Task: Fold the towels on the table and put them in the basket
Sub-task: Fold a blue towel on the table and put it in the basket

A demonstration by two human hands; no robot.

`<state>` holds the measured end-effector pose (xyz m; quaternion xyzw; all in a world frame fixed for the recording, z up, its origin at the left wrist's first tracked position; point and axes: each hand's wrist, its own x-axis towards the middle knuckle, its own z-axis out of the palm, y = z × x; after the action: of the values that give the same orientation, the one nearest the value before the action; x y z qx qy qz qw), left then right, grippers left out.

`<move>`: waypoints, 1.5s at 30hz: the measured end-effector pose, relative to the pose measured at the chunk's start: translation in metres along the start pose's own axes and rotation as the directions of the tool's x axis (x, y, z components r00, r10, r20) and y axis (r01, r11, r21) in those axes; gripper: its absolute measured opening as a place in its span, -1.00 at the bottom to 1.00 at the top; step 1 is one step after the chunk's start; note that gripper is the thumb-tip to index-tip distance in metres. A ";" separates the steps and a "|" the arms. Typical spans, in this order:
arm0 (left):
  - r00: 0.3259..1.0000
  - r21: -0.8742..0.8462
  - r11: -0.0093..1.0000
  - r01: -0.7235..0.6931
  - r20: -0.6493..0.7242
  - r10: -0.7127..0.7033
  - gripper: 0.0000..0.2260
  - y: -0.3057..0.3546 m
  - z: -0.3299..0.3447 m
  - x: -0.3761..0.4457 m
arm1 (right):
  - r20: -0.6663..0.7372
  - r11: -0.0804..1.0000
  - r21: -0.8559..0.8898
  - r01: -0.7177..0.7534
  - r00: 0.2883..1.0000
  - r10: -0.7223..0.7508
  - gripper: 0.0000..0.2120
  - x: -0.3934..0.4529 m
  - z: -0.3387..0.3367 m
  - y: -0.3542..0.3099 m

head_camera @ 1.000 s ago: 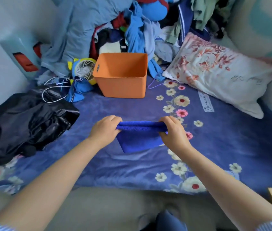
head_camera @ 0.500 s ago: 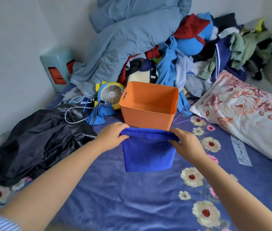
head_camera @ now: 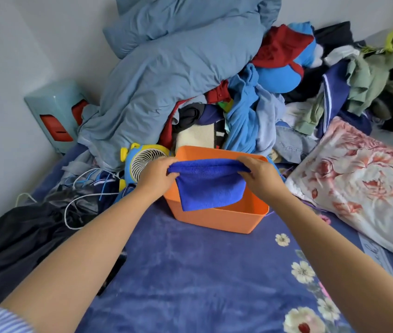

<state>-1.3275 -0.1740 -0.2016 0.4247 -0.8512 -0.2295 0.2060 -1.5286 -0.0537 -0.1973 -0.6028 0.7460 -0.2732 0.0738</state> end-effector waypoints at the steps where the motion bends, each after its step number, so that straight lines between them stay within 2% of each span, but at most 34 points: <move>1: 1.000 0.013 1.000 0.000 -0.015 0.000 -0.85 -0.006 0.005 0.018 | -0.021 1.000 0.006 -0.008 1.000 0.008 -0.64 0.014 0.007 0.006; 4: 0.998 -0.064 0.996 0.064 0.004 -0.063 -0.82 -0.021 0.022 0.064 | -0.049 0.998 0.039 -0.057 0.997 0.059 -0.62 0.045 0.028 0.023; 6: 0.982 -0.214 0.961 0.175 0.106 -0.155 -0.79 -0.037 0.040 0.099 | -0.059 0.989 0.089 -0.116 0.991 0.122 -0.61 0.069 0.047 0.038; 9: 0.929 -0.453 0.815 0.363 0.244 -0.278 -0.75 -0.063 0.074 0.133 | -0.038 0.947 0.224 -0.229 0.969 0.244 -0.64 0.095 0.078 0.061; 12: 0.865 -0.520 0.692 0.501 0.333 -0.376 -0.92 -0.094 0.119 0.150 | 0.067 0.873 0.323 -0.366 0.929 0.364 -0.68 0.110 0.111 0.088; 14: 0.821 -0.443 0.694 0.568 0.368 -0.436 -0.94 -0.113 0.153 0.157 | 0.183 0.830 0.332 -0.448 0.894 0.409 -0.72 0.120 0.140 0.112; 16: 0.760 -0.284 0.711 0.643 0.350 -0.547 -0.76 -0.128 0.189 0.163 | 0.320 0.780 0.306 -0.546 0.831 0.456 -0.78 0.131 0.173 0.136; 20: 0.626 -0.066 0.647 0.760 0.345 -0.700 -0.66 -0.147 0.243 0.173 | 0.553 0.615 0.222 -0.756 0.618 0.559 -0.85 0.152 0.234 0.174; 22: 0.587 0.011 0.627 0.779 0.340 -0.735 -0.67 -0.160 0.266 0.185 | 0.563 0.538 0.212 -0.816 0.552 0.615 -0.81 0.159 0.262 0.187; 25: 0.551 0.046 0.591 0.806 0.310 -0.775 -0.66 -0.182 0.293 0.200 | 0.495 0.459 0.240 -0.855 0.515 0.700 -0.61 0.166 0.300 0.207; 27: 0.557 0.041 0.585 0.810 0.259 -0.790 -0.64 -0.194 0.310 0.209 | 0.428 0.444 0.258 -0.858 0.513 0.744 -0.57 0.172 0.323 0.219; 30: 0.597 -0.015 0.603 0.798 0.164 -0.785 -0.62 -0.205 0.327 0.218 | 0.362 0.463 0.298 -0.834 0.548 0.754 -0.60 0.180 0.340 0.228; 33: 0.665 -0.032 0.665 0.746 0.074 -0.743 -0.65 -0.209 0.340 0.222 | 0.310 0.496 0.320 -0.807 0.584 0.750 -0.74 0.186 0.349 0.233; 38: 0.744 -0.011 0.745 0.667 -0.048 -0.667 -0.68 -0.217 0.354 0.223 | 0.294 0.552 0.190 -0.812 0.583 0.757 -0.87 0.184 0.356 0.240; 40: 0.763 -0.002 0.764 0.645 -0.043 -0.645 -0.70 -0.219 0.355 0.224 | 0.293 0.578 0.129 -0.806 0.588 0.754 -0.91 0.180 0.358 0.240; 42: 0.758 0.002 0.758 0.652 -0.008 -0.652 -0.73 -0.221 0.358 0.226 | 0.262 0.618 0.070 -0.783 0.612 0.746 -0.81 0.176 0.358 0.240; 45: 0.754 0.060 0.755 0.652 0.044 -0.655 -0.71 -0.219 0.359 0.226 | 0.169 0.731 0.022 -0.682 0.723 0.670 -0.77 0.165 0.356 0.230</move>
<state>-1.5107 -0.3979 -0.5806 0.6919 -0.6599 -0.2825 0.0775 -1.6127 -0.2940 -0.5746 -0.3045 0.8947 -0.2120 0.2487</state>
